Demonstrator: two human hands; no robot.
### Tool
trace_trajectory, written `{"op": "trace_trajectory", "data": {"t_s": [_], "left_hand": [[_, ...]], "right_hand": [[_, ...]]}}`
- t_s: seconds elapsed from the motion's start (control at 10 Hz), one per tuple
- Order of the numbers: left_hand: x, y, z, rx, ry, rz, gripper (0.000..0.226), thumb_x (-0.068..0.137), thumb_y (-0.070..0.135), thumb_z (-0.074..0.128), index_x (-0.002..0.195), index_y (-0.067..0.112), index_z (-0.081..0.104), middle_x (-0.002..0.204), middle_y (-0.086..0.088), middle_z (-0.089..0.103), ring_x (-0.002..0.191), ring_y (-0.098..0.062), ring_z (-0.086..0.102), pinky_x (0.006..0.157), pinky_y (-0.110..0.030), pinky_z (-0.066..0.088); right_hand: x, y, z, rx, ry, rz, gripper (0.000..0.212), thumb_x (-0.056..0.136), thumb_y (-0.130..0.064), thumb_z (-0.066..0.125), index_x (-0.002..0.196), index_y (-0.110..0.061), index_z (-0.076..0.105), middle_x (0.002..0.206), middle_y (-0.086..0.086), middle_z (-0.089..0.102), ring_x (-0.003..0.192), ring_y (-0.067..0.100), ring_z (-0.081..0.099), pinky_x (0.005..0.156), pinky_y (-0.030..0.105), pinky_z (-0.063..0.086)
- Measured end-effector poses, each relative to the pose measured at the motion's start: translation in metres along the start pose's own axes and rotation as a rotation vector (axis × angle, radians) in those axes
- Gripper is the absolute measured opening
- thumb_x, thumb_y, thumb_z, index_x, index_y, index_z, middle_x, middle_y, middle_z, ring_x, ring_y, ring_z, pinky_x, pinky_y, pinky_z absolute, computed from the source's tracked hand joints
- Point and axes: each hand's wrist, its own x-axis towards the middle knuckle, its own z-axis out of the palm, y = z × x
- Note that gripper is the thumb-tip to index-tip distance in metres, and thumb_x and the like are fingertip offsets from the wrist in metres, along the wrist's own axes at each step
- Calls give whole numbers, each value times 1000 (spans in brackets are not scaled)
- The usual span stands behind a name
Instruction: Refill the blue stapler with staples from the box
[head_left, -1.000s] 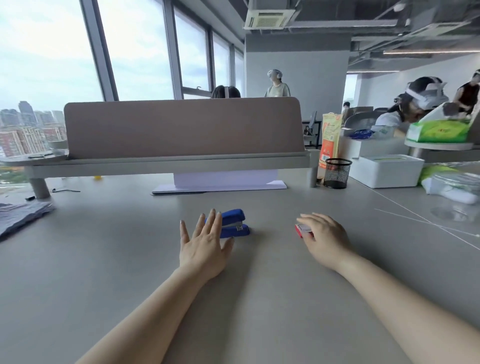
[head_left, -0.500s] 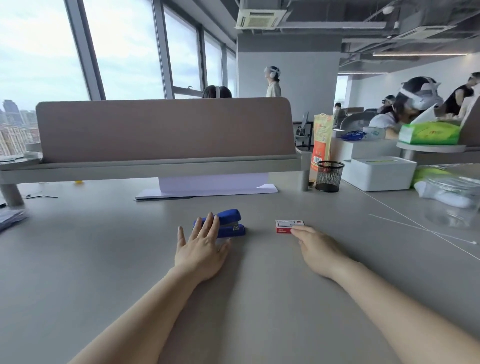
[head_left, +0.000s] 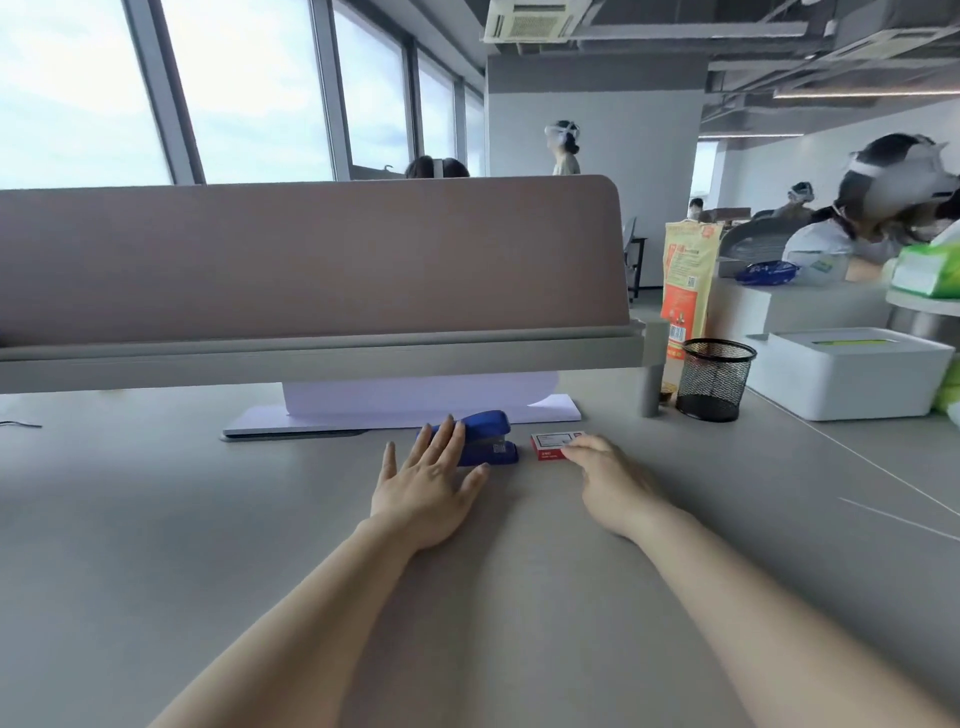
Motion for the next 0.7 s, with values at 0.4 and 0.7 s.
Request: {"op": "trace_trajectory", "data": {"t_s": [0.4,0.7], "left_hand": [[40,-6,13,12,9,22,72,88,65,17,145,33,-11,156,16,-14,144,-9,-14,119,-47,-9],[27,-2,9,27,147,19,68,90,59,17,146,30,-12,157,13,-13,144,-9,-14,118,-43,-13]], "right_hand": [[47,13,12,33,6,-10,52,87,3,31,131,-19,49,145,-1,39,131,24,36,111,36,32],[35,12,16,50,88,-36,43,91,-6,37,132,-16,46,146,2,40,130,27,36,111,35,31]]}}
